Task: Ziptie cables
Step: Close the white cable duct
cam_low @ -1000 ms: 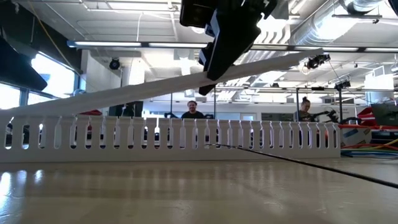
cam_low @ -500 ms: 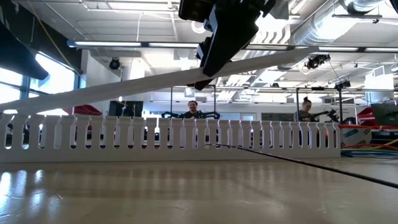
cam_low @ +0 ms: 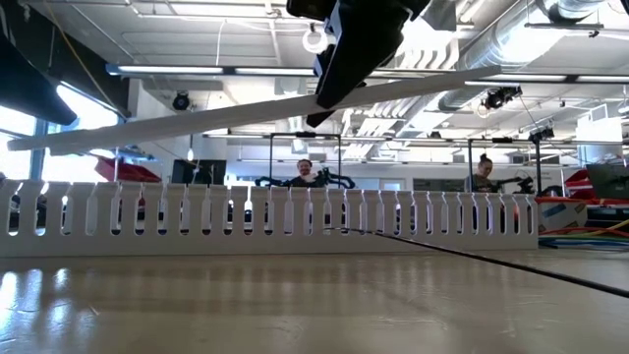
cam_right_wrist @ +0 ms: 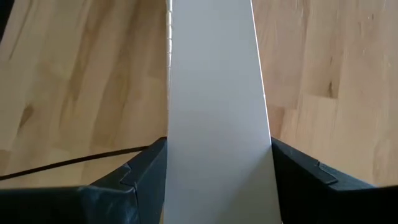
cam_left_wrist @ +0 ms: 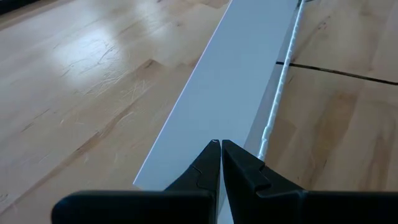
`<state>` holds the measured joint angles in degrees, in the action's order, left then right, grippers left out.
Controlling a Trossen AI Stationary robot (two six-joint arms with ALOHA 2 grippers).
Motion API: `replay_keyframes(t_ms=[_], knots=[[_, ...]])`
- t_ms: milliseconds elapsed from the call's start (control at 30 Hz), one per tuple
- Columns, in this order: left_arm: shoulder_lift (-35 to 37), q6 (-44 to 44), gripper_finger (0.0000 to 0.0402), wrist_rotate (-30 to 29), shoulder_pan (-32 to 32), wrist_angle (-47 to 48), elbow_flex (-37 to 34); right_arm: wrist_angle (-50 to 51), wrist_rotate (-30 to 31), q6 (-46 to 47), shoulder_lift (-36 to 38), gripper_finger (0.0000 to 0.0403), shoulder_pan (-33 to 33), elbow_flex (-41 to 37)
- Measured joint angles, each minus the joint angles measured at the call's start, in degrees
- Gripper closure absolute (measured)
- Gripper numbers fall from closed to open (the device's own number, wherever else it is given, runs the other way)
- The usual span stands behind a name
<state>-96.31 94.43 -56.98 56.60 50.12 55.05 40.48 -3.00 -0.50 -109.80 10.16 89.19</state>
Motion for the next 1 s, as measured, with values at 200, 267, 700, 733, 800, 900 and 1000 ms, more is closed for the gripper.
replay_keyframes(t_ms=[200, 267, 700, 733, 800, 900, 1000], knots=[[0.00, -0.02, 0.0402, 0.17, 0.00, -0.25, 0.00, 0.19, -0.19, 0.57, -0.70, 0.0191, 0.18, -0.02], [0.00, -0.02, 0.0402, 0.17, 0.00, -0.25, 0.00, -0.20, -0.60, 0.54, -1.27, 0.0191, 0.40, -0.02], [-1.82, -0.07, 0.0402, -0.92, -0.02, -3.95, 0.00, 0.18, -1.91, 0.62, -1.44, 0.0191, 1.19, -0.09], [-2.22, -0.07, 0.0402, -0.89, -0.02, -4.08, 0.00, 0.15, -1.83, 0.60, -1.44, 0.0192, 1.19, -0.09], [-3.04, -0.01, 0.0402, -0.70, -0.04, -4.27, 0.00, 0.23, -1.12, 0.67, -1.44, 0.0192, 1.19, -0.09], [-4.00, 0.87, 0.0402, -0.51, -0.09, -4.12, -0.04, 0.37, -0.47, 1.00, -1.44, 0.0192, 1.20, -0.09], [-4.58, 1.09, 0.0402, -0.49, -0.35, -4.32, -0.04, 0.64, -0.54, 1.15, -1.45, 0.0192, 1.19, -0.09]])
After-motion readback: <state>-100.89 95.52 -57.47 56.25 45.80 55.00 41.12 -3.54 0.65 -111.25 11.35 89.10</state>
